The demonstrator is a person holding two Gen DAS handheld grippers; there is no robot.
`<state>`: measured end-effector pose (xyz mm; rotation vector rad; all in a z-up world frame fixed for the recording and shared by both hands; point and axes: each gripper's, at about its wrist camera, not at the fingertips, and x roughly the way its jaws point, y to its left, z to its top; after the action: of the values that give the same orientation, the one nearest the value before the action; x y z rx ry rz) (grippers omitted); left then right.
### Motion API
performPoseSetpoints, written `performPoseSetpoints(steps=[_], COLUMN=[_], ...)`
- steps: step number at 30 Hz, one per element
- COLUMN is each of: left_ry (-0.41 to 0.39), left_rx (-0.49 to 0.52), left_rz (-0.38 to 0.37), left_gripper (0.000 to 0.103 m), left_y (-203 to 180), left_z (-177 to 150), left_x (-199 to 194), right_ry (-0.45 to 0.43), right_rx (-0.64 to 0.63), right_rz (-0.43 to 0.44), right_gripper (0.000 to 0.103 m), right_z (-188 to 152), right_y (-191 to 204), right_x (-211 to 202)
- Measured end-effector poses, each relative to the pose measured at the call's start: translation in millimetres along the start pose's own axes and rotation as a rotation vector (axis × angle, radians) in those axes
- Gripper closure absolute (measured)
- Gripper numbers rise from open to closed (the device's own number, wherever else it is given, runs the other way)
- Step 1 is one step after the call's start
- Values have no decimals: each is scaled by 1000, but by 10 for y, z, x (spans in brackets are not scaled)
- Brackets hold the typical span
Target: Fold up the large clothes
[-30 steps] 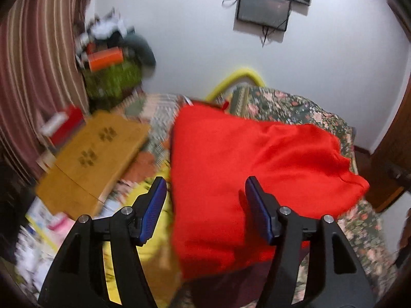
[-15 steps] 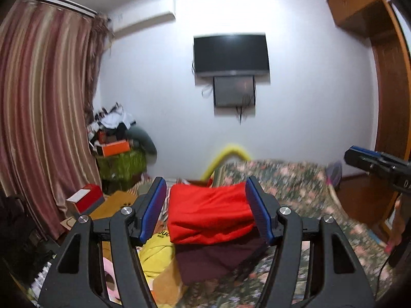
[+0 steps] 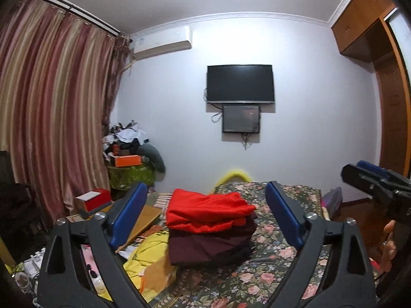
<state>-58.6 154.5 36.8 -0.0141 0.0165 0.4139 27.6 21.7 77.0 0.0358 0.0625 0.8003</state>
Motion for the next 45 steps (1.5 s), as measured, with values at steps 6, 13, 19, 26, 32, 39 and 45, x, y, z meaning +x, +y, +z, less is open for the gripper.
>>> performPoseSetpoints(steps=[6,13,19,26,32,39,45], left_ry=[7,10,9,11,31,46,55], left_rx=[-25,-37,-39,-41,-50,-45,-41], left_rz=[22,18,21,39,39,35,35], left_gripper=[4,3,3,2,2,2,2], left_y=[50,96,92,127,143,118,110], left_z=[-48,-65,-63,-89,-136,-167,-184], left_x=[-78,-96,-100,-62,-20,21,43], right_ry=[14,21,17,36,49,64,73], right_rx=[-5,-12,-20,-22,-21,-22,-25], right_rz=[-11,-11,-13,-21,-20,-26,-30], right_gripper=[1,1,1,1,1,1,1], right_z=[-5,-68,-122,-147,-134,-143,-134], right_y=[27,39,54,54,47,32,35], right_x=[50,-7,-60,-63,-59,-43,-45])
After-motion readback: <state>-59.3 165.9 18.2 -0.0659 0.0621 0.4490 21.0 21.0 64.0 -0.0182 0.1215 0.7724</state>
